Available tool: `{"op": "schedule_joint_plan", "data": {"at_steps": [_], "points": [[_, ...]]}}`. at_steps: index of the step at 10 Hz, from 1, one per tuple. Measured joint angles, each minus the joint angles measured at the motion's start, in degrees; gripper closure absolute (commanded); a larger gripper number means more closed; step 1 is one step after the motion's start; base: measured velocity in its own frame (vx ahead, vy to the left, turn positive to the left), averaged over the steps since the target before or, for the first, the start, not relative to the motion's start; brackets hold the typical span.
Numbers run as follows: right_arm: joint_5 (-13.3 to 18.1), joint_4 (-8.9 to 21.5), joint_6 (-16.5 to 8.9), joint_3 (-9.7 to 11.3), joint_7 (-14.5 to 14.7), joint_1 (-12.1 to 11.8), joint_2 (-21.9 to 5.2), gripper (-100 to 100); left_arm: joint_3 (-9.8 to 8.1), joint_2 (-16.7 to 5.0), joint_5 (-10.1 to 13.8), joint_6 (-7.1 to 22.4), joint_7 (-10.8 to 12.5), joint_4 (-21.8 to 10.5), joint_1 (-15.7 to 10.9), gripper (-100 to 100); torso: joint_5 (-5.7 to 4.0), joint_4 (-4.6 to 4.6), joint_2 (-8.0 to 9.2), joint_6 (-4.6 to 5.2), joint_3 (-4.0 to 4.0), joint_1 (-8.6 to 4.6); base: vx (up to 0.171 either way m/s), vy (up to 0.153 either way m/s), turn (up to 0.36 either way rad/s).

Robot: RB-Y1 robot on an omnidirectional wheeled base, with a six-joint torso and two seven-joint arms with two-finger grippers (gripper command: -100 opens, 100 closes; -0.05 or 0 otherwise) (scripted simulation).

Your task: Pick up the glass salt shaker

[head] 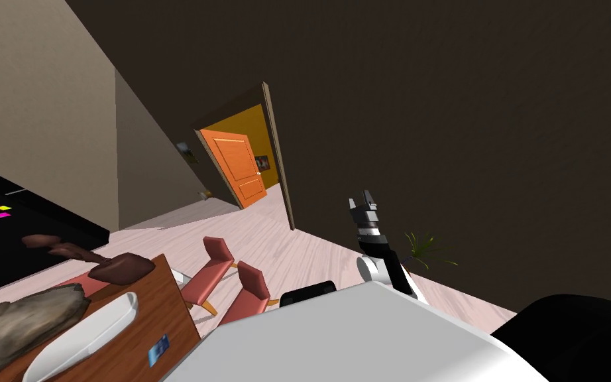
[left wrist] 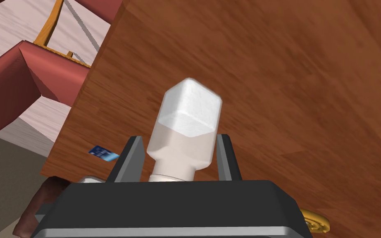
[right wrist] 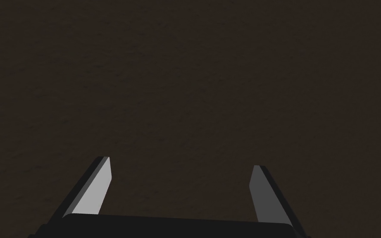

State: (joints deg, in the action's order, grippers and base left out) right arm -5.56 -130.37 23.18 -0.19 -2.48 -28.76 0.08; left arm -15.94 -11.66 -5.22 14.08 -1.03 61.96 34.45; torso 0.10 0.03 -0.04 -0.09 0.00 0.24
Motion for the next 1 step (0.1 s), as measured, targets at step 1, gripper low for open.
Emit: {"op": "schedule_joint_plan", "data": {"at_steps": [1], "points": [[0.0,0.0,0.0,0.0,0.0,0.0,0.0,0,0.04,0.0,0.0,0.2,0.0,0.3,0.1,0,0.01,0.0,-0.01,0.01,-0.01,0.03,0.0,0.0,0.0]]}}
